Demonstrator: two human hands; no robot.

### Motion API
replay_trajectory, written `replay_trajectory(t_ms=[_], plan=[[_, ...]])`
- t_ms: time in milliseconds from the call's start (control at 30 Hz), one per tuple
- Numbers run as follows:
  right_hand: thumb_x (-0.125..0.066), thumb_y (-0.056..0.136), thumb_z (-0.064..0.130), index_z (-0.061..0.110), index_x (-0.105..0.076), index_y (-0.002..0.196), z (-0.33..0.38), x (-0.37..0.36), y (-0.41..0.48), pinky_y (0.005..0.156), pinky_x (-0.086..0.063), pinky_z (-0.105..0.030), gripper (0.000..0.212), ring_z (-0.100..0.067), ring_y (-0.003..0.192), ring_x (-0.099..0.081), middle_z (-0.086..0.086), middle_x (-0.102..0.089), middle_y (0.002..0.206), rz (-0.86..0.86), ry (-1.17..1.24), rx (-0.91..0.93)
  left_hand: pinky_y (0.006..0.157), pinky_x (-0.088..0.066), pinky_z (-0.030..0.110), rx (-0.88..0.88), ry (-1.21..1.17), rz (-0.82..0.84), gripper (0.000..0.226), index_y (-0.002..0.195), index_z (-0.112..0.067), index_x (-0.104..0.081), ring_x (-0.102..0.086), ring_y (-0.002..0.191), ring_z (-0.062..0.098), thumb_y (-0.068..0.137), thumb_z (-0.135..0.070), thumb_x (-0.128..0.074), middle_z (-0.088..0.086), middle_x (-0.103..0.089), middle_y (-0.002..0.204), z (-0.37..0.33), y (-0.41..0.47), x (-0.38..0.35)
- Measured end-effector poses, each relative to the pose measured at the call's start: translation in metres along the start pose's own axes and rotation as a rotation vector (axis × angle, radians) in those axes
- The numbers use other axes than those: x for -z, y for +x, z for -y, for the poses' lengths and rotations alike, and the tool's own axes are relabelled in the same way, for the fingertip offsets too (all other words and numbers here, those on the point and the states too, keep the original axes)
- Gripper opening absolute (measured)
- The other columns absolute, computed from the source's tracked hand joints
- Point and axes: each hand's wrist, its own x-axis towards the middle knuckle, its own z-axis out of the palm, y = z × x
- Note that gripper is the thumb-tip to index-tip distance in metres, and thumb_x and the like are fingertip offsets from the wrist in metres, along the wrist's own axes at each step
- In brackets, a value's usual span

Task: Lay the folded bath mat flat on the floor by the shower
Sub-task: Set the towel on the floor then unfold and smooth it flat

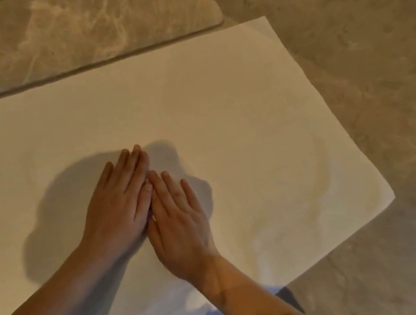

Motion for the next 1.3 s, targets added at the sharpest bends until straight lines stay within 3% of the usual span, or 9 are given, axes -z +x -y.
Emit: replay_trajectory(t_ms=[100,167,333,533,667,767,1067,1167,1300], plan=[[-0.034,0.102,0.031,0.012,-0.028,0.154,-0.03,0.005,-0.008,0.123,-0.011,-0.04,0.056,-0.019,0.151,-0.013,-0.003,-0.024,0.162,-0.05,0.01,0.003,0.123,-0.013,0.043,0.003,0.031,0.026,0.061,0.156,-0.009,-0.014,-0.01,0.152,0.019,0.103,-0.037,-0.017,0.007,-0.013,0.164,0.002,-0.005,-0.008],[-0.037,0.101,0.031,0.012,-0.023,0.155,-0.06,0.015,-0.016,0.123,-0.007,-0.038,0.059,-0.02,0.151,-0.013,-0.003,-0.022,0.162,-0.071,-0.002,-0.067,0.123,-0.009,0.039,0.012,0.044,0.037,0.061,0.156,-0.01,-0.014,-0.01,0.152,0.018,0.102,-0.038,-0.018,0.006,-0.013,0.165,0.004,-0.003,-0.008],[-0.022,0.101,0.037,0.017,-0.008,0.158,-0.139,0.047,-0.043,0.123,0.002,-0.032,0.062,-0.014,0.151,-0.001,0.002,-0.005,0.164,-0.06,-0.123,-0.292,0.124,-0.005,0.037,-0.003,0.041,0.063,0.061,0.156,-0.009,-0.015,-0.008,0.152,0.017,0.102,-0.037,-0.016,0.006,-0.013,0.165,0.003,-0.004,-0.007],[-0.014,0.1,0.043,0.014,-0.005,0.157,-0.228,0.082,-0.081,0.123,-0.007,-0.043,0.065,-0.02,0.152,-0.006,-0.005,-0.008,0.165,-0.158,-0.124,-0.606,0.124,-0.008,0.041,-0.006,0.056,0.084,0.062,0.156,-0.006,-0.014,-0.01,0.152,0.02,0.102,-0.036,-0.014,0.009,-0.013,0.165,0.0,-0.001,-0.001],[-0.015,0.1,0.04,0.011,-0.006,0.157,-0.23,0.083,-0.081,0.123,-0.004,-0.039,0.065,-0.022,0.152,-0.006,-0.007,-0.008,0.165,-0.163,-0.144,-0.616,0.123,-0.01,0.046,-0.003,0.031,0.083,0.062,0.154,-0.004,-0.019,-0.015,0.151,0.027,0.101,-0.033,-0.017,0.013,-0.017,0.163,-0.008,-0.005,0.008],[-0.016,0.1,0.039,0.01,-0.006,0.157,-0.23,0.082,-0.082,0.123,-0.003,-0.039,0.064,-0.022,0.152,-0.006,-0.007,-0.008,0.165,-0.171,-0.153,-0.619,0.122,-0.014,0.049,-0.124,0.014,0.064,0.059,0.154,-0.006,-0.024,-0.019,0.15,0.029,0.1,-0.032,-0.025,0.014,-0.021,0.162,-0.027,-0.036,0.003],[-0.014,0.098,0.041,0.007,-0.01,0.156,-0.21,0.085,-0.082,0.122,-0.007,-0.049,0.068,-0.028,0.151,-0.007,-0.013,-0.01,0.164,-0.141,-0.179,-0.657,0.118,-0.009,0.059,-0.182,0.047,0.119,0.06,0.155,-0.032,-0.022,-0.013,0.151,0.031,0.098,-0.048,-0.03,0.001,-0.016,0.165,-0.023,-0.074,-0.012],[-0.021,0.099,0.039,0.003,-0.022,0.154,-0.141,0.067,-0.069,0.122,-0.01,-0.048,0.065,-0.032,0.15,-0.016,-0.016,-0.02,0.161,-0.148,-0.183,-0.438,0.118,-0.008,0.06,-0.175,0.054,0.11,0.061,0.155,-0.031,-0.023,-0.012,0.152,0.031,0.098,-0.049,-0.03,0.003,-0.016,0.165,-0.025,-0.074,-0.012],[-0.025,0.102,0.042,0.019,-0.018,0.156,-0.055,0.016,-0.052,0.123,-0.004,-0.04,0.059,-0.021,0.152,-0.008,-0.002,-0.018,0.164,-0.007,-0.107,-0.066,0.119,-0.007,0.06,-0.161,0.073,0.103,0.063,0.156,-0.028,-0.022,-0.008,0.152,0.03,0.097,-0.049,-0.03,0.005,-0.012,0.166,-0.024,-0.077,-0.014]])
